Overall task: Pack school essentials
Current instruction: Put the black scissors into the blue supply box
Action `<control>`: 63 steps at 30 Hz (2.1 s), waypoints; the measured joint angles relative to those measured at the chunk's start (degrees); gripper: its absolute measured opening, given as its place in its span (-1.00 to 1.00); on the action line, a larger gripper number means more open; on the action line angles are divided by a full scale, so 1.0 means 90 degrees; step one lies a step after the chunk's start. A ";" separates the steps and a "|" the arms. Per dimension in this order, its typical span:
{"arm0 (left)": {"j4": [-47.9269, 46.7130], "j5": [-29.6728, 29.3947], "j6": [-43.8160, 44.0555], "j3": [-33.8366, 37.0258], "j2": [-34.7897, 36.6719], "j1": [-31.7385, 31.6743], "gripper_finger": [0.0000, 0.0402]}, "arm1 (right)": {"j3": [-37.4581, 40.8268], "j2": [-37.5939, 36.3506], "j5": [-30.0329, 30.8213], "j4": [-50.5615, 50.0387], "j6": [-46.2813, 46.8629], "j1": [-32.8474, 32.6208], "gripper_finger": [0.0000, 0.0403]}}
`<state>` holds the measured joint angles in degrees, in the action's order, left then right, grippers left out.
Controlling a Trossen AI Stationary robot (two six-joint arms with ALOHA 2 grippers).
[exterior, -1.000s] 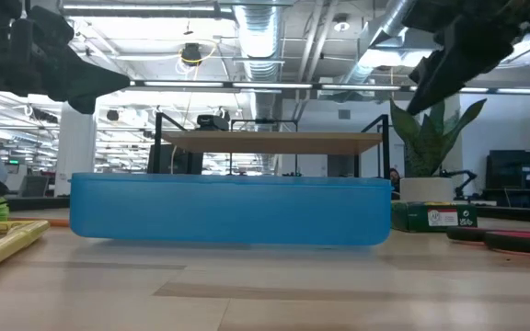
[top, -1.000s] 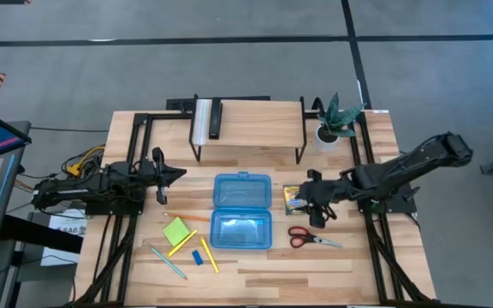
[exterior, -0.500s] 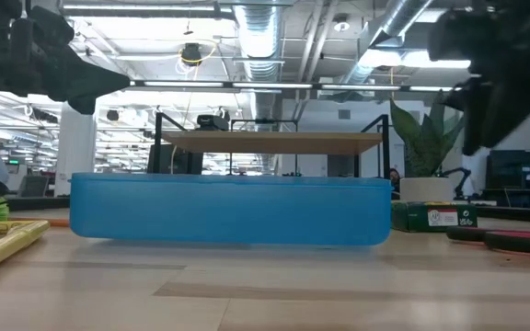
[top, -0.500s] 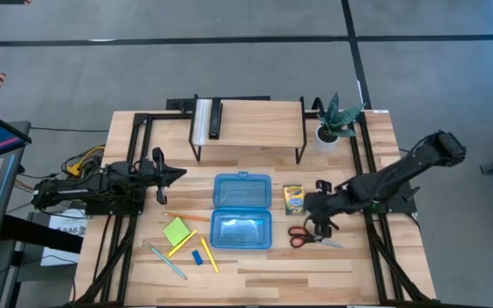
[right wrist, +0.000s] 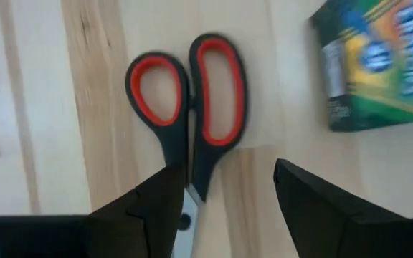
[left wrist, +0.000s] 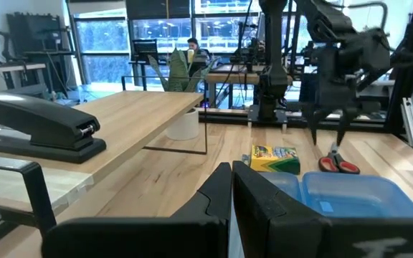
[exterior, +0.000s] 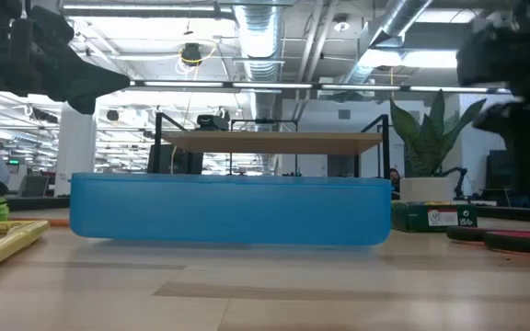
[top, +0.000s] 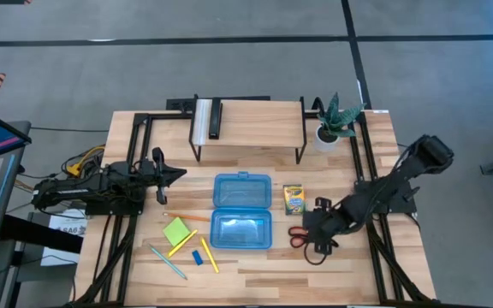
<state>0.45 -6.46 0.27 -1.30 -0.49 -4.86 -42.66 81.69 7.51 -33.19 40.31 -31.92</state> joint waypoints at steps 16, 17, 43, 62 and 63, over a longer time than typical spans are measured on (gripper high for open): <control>-0.0007 0.0001 0.0118 0.0002 0.0000 0.0000 -0.98 | -0.0383 0.1375 -0.0329 0.0292 0.0191 -0.0289 0.24; -0.0007 0.0000 0.0119 0.0002 0.0000 -0.0001 -0.98 | -0.0383 0.1439 -0.0326 0.0288 0.0191 -0.0289 0.24; -0.0009 0.0002 0.0119 0.0000 0.0001 0.0000 -0.98 | -0.0325 0.1060 -0.0345 0.0229 -0.0238 0.0084 -0.47; -0.0010 0.0000 0.0119 0.0000 0.0000 0.0000 -0.98 | -0.0364 0.1313 -0.0755 0.0042 -0.0048 0.0046 0.07; -0.0010 0.0002 0.0119 0.0002 0.0000 -0.0002 -0.98 | -0.0371 0.1369 -0.0753 0.0051 -0.0048 0.0036 0.08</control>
<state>0.36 -6.44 1.34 -1.28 -0.49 -4.88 -46.00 94.01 0.73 -32.73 39.88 -31.60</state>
